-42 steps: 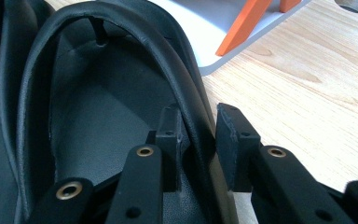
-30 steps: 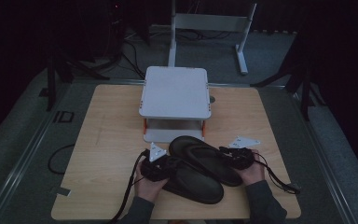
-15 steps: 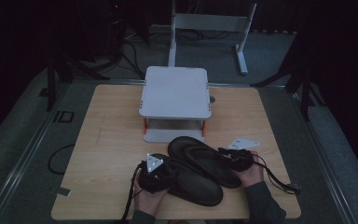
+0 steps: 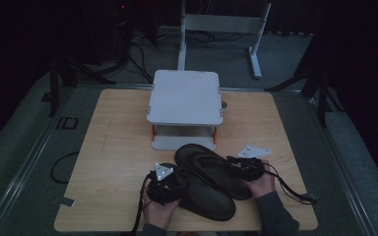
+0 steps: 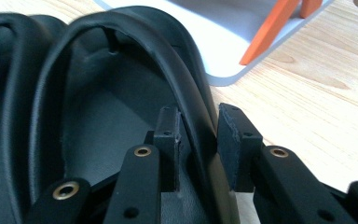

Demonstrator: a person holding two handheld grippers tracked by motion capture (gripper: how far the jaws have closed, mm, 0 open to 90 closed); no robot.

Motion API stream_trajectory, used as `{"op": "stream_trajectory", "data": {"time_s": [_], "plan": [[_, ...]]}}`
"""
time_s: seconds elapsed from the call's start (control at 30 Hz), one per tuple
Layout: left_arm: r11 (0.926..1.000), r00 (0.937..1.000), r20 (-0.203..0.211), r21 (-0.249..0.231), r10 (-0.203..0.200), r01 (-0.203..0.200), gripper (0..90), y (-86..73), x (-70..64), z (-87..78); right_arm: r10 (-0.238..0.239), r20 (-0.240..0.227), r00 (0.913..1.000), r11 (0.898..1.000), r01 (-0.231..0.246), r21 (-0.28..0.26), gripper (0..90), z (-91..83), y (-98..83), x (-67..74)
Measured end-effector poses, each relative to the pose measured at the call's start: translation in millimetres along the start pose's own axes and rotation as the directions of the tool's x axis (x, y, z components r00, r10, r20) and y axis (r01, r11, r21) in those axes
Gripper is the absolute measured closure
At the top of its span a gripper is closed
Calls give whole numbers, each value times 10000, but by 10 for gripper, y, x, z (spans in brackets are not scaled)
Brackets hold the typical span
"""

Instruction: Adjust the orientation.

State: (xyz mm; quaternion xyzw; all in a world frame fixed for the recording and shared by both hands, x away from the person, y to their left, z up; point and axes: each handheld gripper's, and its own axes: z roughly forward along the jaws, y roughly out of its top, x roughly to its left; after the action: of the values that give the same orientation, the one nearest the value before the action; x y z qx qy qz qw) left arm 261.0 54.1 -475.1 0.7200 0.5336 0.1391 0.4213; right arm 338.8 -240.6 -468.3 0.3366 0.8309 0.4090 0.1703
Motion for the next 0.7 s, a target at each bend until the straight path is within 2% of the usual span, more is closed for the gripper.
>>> {"op": "stream_trajectory", "data": {"time_s": [0.1, 0.2, 0.3, 0.33, 0.5, 0.57, 0.7], "plan": [[9998, 9998, 6, -20, 197, -197, 271, 43, 65, 30, -32, -138, 9999, 10000, 33, 34, 698, -18, 0, 17], [9999, 9998, 126, -48, 147, -147, 335, 92, 180, 43, -66, -706, 9975, 10000, 69, 30, 699, -31, -7, 50], [9998, 9994, 300, -53, 175, -173, 363, 109, 233, 49, -260, -843, 9961, 9994, 277, 183, 693, -35, -13, 89], [9994, 9988, 343, 9, 354, -355, 363, 120, 254, 48, -293, -901, 9955, 9993, 312, 201, 692, -40, -15, 102], [9987, 9987, 215, 189, 461, -465, 378, 134, 247, 34, -302, -1301, 9910, 9995, 309, 34, 666, -101, -22, 142], [9993, 9995, 44, 179, 326, -327, 387, 126, 219, 17, -332, -1266, 9914, 9994, 345, 79, 649, -88, -23, 134], [9992, 9991, -208, 160, 372, -369, 360, 71, 152, 5, -390, -1109, 9931, 9991, 404, 103, 591, 11, -32, 143]]}}
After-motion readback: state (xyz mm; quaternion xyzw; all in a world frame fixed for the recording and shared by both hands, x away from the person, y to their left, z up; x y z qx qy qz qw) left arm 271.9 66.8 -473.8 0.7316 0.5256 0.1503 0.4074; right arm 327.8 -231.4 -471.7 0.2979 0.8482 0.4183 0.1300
